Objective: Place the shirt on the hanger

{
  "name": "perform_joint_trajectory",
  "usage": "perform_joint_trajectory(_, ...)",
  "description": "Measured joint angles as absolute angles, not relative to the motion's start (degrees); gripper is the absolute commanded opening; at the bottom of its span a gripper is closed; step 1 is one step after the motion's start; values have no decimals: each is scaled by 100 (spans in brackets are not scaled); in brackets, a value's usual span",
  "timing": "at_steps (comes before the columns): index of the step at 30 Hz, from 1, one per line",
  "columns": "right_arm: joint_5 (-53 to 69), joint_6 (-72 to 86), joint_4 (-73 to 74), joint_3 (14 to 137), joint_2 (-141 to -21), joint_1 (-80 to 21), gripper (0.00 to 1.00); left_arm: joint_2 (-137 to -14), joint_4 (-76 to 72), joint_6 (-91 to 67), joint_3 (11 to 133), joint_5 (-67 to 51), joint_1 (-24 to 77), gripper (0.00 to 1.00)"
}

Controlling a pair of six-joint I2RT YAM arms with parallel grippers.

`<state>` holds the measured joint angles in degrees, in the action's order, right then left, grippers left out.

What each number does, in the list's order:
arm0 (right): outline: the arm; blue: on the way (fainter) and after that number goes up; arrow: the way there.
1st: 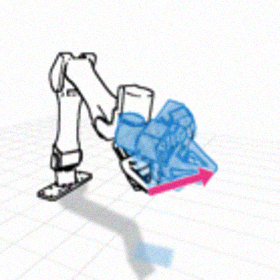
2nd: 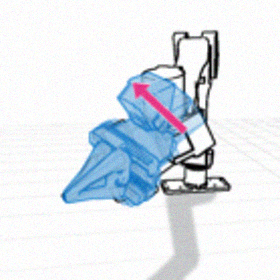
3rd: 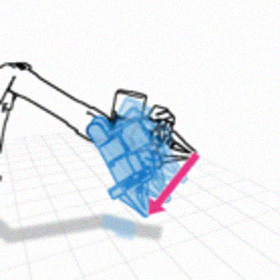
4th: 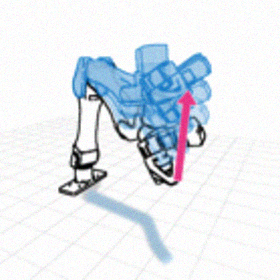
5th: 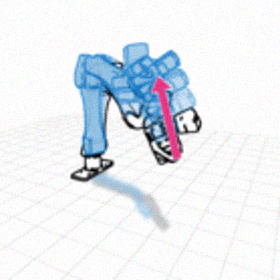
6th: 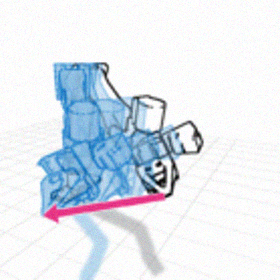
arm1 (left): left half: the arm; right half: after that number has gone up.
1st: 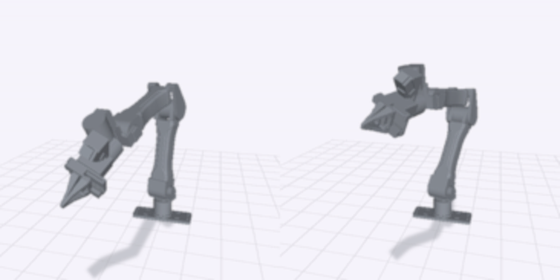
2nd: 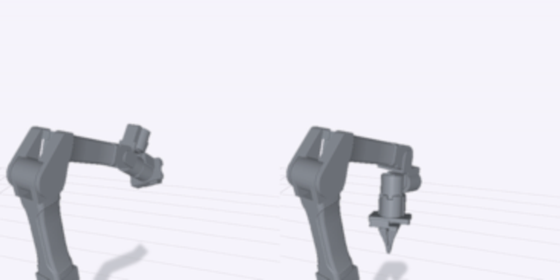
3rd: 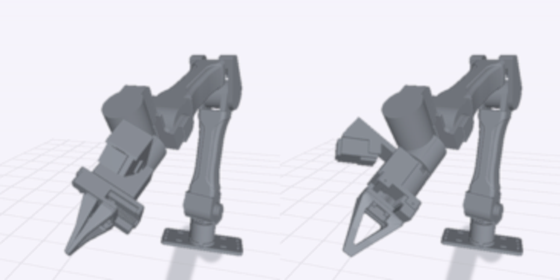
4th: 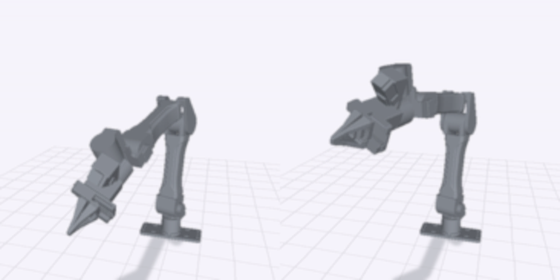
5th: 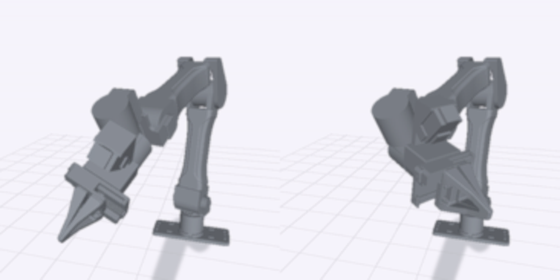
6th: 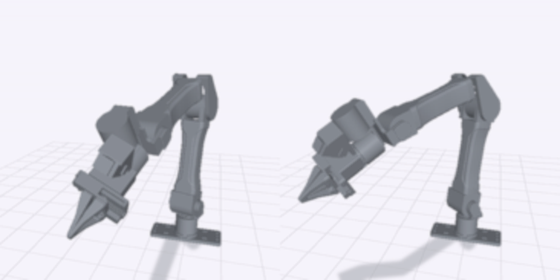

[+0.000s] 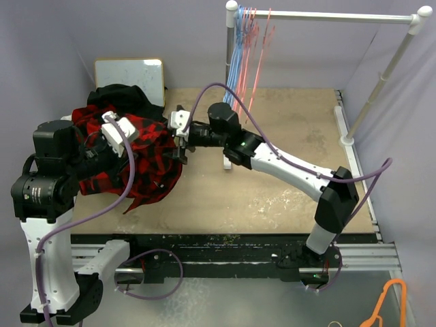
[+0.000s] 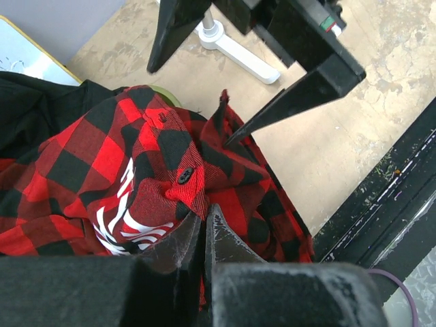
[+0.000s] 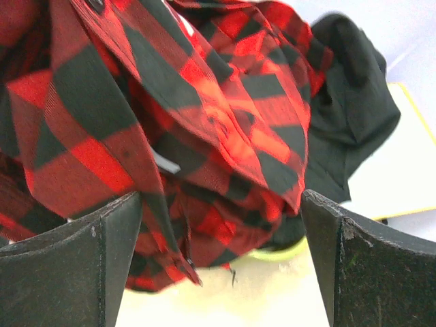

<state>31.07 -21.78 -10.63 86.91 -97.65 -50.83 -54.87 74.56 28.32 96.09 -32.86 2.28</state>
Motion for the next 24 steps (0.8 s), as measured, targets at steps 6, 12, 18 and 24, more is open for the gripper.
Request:
perform_joint_trajectory(6, 3343, -2123, -1125, 8919, -9913, -5363, 0, -5443, 7509, 2827, 9671, -3326, 228, 4)
perform_joint_trajectory(12, 3271, -1664, -1068, 9028, -9470, -5363, 0, -5629, 7564, 2783, 10536, -3256, 228, 0)
perform_joint_trajectory(18, 2471, -1391, -1264, 9360, -8084, -5363, 0, -5835, 7142, 2510, 11764, -3258, 228, 0)
perform_joint_trajectory(24, 1627, -1334, -1304, 10197, -7384, -5363, 74, -6381, 6278, 1905, 13026, -4042, 228, 0)
